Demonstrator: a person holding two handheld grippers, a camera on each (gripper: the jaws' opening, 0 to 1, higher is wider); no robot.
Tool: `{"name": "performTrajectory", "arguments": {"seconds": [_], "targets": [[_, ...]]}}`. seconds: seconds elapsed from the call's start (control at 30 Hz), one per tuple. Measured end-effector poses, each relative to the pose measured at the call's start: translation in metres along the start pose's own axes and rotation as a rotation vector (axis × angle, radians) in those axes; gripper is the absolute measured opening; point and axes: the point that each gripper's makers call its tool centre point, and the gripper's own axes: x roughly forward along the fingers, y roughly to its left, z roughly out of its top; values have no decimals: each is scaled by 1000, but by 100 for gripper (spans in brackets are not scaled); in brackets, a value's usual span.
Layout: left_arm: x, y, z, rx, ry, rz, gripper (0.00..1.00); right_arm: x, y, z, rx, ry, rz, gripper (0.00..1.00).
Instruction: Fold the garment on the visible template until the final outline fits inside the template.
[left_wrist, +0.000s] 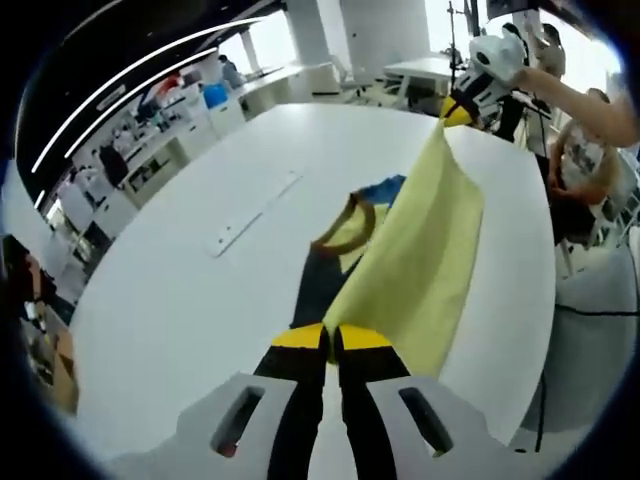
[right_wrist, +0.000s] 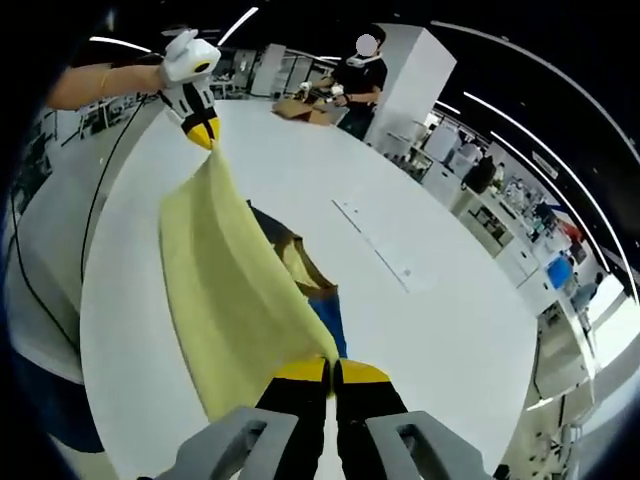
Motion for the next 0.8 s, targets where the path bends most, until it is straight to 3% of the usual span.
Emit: {"name": "performTrajectory", "arguments": {"seconds": [0.27,0.57,0.8], "targets": [[13,20,3,-22,-17,30,0,15,-16,5,33,-14,-29,0],[33,37,4,-12,-13,62,0,34,-23,3,34,21,-69,0],[50,43,-2,-25,4,45,1,51,-28,-6,120,35,-62,0]]}}
